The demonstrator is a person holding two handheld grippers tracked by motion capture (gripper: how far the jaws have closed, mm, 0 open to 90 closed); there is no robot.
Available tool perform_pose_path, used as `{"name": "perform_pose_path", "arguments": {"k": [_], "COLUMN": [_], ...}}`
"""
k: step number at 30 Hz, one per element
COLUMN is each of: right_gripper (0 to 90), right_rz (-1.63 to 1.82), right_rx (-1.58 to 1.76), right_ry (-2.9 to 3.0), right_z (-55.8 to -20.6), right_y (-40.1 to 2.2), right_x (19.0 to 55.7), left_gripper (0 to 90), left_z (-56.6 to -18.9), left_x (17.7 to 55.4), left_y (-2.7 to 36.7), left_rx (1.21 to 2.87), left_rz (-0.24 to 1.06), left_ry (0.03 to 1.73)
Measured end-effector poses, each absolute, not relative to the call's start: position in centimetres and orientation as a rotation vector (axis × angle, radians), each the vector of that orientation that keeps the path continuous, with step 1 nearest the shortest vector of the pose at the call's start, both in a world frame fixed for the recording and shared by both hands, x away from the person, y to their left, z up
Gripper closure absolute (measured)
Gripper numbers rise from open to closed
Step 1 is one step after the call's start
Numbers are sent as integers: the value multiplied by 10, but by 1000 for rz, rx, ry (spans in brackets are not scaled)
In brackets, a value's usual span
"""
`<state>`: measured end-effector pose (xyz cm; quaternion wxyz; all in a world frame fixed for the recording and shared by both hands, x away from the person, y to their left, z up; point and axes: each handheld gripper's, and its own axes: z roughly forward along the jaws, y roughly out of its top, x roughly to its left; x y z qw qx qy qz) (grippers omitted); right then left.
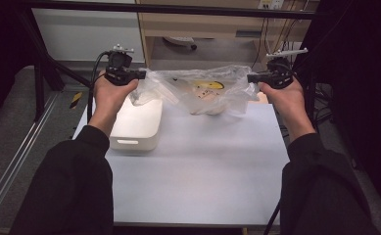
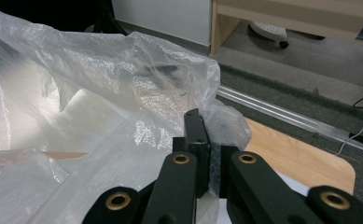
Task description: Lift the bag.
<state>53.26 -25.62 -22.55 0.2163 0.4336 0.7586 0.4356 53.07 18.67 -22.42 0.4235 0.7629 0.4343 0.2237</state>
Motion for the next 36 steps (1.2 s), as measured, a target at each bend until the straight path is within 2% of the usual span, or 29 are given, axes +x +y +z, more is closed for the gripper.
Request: {"name": "perform_pose_path", "arguments": {"k": [9,19,23,36], "right_gripper": [900,900,900,900], "right_rz": [1244,1253,1244,1177], "right_rx": [1195,1194,1217,1296], "right_ry": [2167,2237,2244,2209], "right_z": [-255,-310,-330,-380], "right_y": [-264,-264,-267,-277], "right_x": [504,452,439,396], "left_gripper": [900,900,900,900], "left_z": [-256,-331,-355,-412], "left_x": [480,412,399,359], "left_y": [195,196,194,187], "left_rx": [1999,2035,2023,2032], "left_rz": [457,277,213,156], "left_ry": [988,934,938,951]}}
